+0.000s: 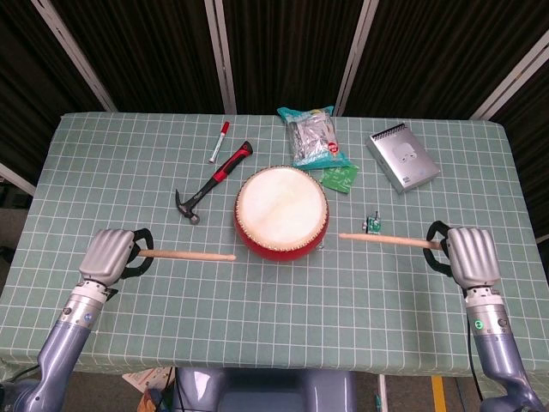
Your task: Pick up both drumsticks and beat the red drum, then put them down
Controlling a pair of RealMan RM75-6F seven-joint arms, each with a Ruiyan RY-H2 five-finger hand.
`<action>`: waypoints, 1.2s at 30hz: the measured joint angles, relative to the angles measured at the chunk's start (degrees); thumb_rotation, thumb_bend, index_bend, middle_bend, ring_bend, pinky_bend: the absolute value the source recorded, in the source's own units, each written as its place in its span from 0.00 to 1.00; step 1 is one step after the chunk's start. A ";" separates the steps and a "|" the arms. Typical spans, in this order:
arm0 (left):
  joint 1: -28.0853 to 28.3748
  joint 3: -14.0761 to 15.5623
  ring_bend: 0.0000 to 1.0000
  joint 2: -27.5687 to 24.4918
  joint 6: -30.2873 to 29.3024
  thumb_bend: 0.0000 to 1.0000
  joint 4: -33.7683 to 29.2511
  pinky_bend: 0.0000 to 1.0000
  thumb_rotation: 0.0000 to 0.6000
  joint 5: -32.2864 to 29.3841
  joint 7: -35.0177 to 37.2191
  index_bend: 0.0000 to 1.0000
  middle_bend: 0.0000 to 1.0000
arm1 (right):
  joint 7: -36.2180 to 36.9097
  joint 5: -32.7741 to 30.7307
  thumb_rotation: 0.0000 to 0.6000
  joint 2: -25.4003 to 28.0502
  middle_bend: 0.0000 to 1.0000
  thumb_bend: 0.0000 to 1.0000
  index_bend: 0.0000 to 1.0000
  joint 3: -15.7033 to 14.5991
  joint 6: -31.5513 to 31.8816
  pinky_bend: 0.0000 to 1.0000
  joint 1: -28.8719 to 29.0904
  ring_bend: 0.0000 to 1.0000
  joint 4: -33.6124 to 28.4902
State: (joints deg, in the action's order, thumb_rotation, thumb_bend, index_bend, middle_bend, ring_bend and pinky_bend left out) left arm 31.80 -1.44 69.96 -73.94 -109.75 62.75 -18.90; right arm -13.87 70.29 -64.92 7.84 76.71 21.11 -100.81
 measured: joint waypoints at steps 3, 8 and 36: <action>-1.09 1.23 1.00 1.18 -0.24 0.49 1.40 1.00 1.00 0.80 -0.53 0.76 1.00 | 0.03 1.34 1.00 -0.19 1.00 0.77 0.91 -1.58 0.17 1.00 -1.03 1.00 0.68; -2.07 1.91 1.00 3.66 -0.30 0.48 4.19 1.00 1.00 1.50 -2.27 0.72 1.00 | 0.25 2.90 1.00 -0.40 1.00 0.77 0.91 -3.96 -0.63 1.00 -2.51 1.00 2.65; -0.83 -1.05 0.88 13.64 4.00 0.09 9.24 0.98 1.00 -10.48 -18.96 0.38 0.78 | -8.83 0.57 1.00 -1.99 0.91 0.40 0.37 -6.99 -9.54 0.92 -2.23 0.97 8.00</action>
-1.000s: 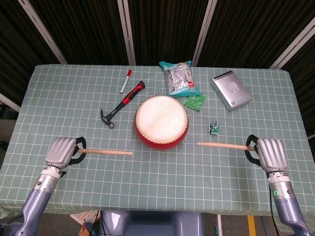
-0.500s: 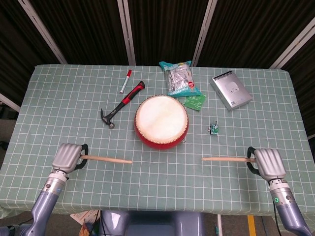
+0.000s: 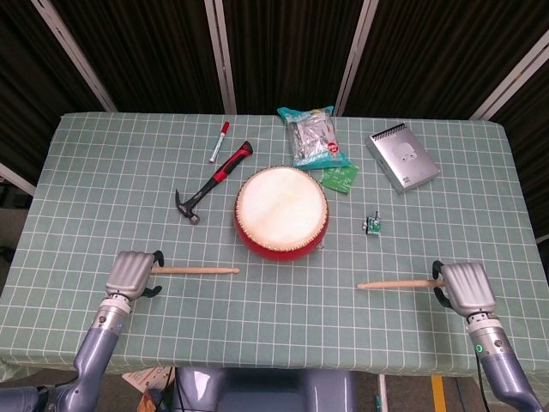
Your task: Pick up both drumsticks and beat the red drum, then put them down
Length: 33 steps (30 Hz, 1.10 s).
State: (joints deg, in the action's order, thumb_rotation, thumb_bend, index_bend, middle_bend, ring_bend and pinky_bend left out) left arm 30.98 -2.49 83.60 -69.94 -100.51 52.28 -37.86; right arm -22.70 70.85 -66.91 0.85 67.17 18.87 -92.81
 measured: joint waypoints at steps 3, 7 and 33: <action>-0.01 -0.12 0.80 -0.64 -0.01 0.05 -0.87 0.89 1.00 -0.17 -0.17 0.35 0.68 | -1.77 -1.24 1.00 0.21 0.86 0.33 0.23 0.03 -0.59 0.89 0.12 0.93 -0.53; -0.01 0.07 0.68 -1.86 0.12 0.05 -2.61 0.75 1.00 -0.39 -0.76 0.27 0.53 | -4.66 -3.11 1.00 0.69 0.82 0.30 0.14 -0.04 -1.32 0.83 0.30 0.89 -1.65; -16.70 7.84 0.00 -16.19 -19.65 0.01 0.34 0.05 1.00 31.95 26.84 0.00 0.00 | 10.33 9.12 1.00 4.87 0.00 0.26 0.00 1.13 21.37 0.11 -10.68 0.01 -5.71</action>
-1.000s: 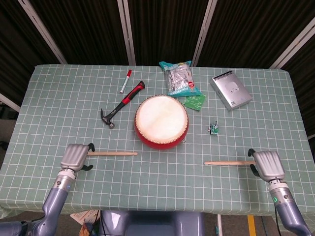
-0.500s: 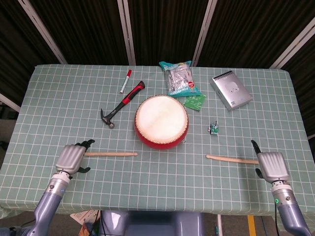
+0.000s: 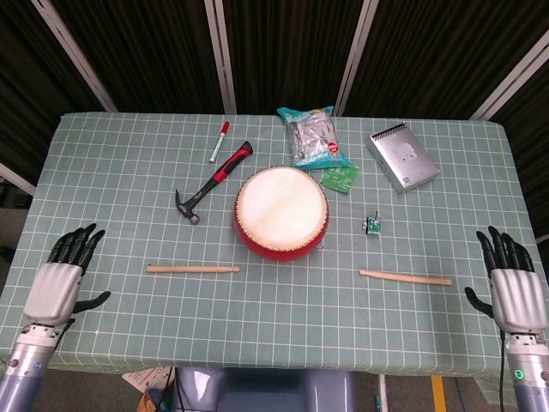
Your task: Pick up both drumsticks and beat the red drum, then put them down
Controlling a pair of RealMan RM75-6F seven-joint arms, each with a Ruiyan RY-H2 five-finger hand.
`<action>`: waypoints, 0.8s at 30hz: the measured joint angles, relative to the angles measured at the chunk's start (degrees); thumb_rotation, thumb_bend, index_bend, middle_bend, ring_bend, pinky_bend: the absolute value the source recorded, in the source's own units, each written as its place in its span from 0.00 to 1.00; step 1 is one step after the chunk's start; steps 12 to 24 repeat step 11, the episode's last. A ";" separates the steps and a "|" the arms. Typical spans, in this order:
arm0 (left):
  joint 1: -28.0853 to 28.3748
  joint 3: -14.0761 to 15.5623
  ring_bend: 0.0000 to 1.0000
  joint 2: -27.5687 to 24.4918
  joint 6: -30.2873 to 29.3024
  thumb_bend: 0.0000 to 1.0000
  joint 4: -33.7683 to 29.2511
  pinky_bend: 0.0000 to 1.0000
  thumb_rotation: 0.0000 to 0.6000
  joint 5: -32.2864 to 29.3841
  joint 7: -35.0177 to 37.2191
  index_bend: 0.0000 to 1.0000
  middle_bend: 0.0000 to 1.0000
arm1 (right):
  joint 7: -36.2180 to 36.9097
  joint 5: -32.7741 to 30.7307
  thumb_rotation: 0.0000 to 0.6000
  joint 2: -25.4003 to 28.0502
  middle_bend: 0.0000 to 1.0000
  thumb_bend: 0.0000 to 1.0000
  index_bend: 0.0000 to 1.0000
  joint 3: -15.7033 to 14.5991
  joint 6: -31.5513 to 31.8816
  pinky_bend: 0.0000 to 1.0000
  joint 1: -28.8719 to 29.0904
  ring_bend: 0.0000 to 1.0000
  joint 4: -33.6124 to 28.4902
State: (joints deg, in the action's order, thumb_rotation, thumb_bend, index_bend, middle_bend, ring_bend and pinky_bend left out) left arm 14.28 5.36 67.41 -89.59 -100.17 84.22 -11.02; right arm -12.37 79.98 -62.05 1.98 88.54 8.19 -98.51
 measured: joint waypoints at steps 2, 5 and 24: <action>-1.37 0.46 0.00 -0.66 -1.36 0.01 1.28 0.04 1.00 0.66 1.34 0.00 0.00 | 1.82 2.16 1.00 -0.67 0.00 0.26 0.00 -0.60 2.64 0.10 -1.74 0.00 1.93; -3.26 0.67 0.00 -1.03 -3.60 0.01 3.24 0.04 1.00 1.78 3.02 0.00 0.00 | 4.14 4.83 1.00 -1.97 0.00 0.26 0.00 -1.18 6.22 0.09 -3.75 0.00 4.90; -6.22 0.07 0.00 -0.18 -6.88 0.01 7.30 0.04 1.00 3.33 5.35 0.00 0.00 | 6.78 8.24 1.00 -4.94 0.00 0.26 0.00 -1.08 9.80 0.08 -5.66 0.00 10.25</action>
